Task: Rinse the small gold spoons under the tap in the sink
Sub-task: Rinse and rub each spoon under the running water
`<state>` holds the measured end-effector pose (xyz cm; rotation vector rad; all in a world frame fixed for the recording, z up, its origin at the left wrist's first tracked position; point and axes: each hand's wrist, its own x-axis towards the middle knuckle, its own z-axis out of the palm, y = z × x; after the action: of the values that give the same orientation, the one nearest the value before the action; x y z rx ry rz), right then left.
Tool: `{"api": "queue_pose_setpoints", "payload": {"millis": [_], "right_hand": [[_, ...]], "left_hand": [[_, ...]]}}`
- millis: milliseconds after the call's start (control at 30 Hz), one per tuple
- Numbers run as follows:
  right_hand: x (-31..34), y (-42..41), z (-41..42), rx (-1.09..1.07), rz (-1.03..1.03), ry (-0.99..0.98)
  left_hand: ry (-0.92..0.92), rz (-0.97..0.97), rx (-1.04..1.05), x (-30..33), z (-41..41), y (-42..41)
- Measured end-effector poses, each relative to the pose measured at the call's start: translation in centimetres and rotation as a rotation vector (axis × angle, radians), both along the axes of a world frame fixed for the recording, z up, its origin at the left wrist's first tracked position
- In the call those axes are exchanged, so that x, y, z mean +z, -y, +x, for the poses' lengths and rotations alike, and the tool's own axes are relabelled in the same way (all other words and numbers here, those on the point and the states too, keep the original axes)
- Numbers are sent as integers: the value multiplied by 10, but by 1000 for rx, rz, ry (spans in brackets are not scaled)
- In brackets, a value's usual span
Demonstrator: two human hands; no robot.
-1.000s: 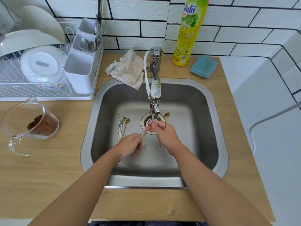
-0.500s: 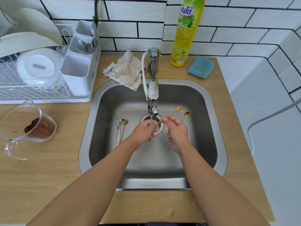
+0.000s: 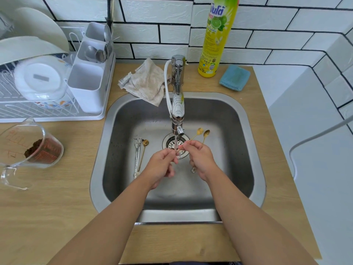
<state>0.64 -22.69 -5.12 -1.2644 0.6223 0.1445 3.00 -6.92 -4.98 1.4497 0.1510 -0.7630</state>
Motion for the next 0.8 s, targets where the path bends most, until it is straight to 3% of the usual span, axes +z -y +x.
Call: {"api": "queue_pose_setpoints", "payload": {"millis": [400, 567, 800], "right_hand": [[-3, -2, 0, -11, -43, 34], [-3, -3, 1, -3, -48, 66], [-3, -1, 1, -61, -28, 52]], "left_hand": [[365, 298, -23, -8, 0, -5], [306, 251, -41, -8, -1, -6], [9, -138, 26, -6, 0, 2]]}}
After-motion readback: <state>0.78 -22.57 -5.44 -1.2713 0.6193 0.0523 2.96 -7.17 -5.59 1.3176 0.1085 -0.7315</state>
